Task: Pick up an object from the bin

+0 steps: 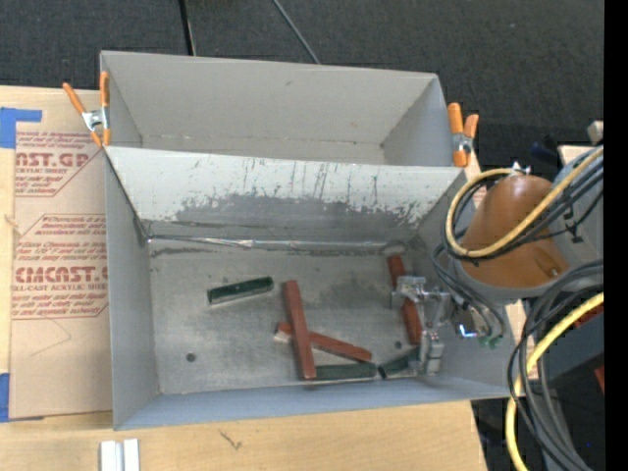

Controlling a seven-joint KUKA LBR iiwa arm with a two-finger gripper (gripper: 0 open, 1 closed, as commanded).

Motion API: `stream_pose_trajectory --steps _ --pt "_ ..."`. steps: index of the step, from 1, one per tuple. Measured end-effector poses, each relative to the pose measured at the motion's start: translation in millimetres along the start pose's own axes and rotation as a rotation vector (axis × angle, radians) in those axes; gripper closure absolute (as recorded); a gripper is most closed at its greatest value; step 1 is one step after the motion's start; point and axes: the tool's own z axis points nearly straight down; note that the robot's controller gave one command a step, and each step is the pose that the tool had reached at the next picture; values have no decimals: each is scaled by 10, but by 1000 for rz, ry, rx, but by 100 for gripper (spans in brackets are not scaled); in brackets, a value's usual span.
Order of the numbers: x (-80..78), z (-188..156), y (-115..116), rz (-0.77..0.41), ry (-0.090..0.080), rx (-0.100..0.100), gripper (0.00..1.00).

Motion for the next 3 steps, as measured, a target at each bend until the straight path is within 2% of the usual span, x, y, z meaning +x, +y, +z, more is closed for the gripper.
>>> stream_pose_trajectory --steps 1,2,3 --pt "75 185 -34 -60 -3 0 0" --pt "178 76 -166 -582 -2 0 100" --pt "178 76 -165 -582 -2 0 100"
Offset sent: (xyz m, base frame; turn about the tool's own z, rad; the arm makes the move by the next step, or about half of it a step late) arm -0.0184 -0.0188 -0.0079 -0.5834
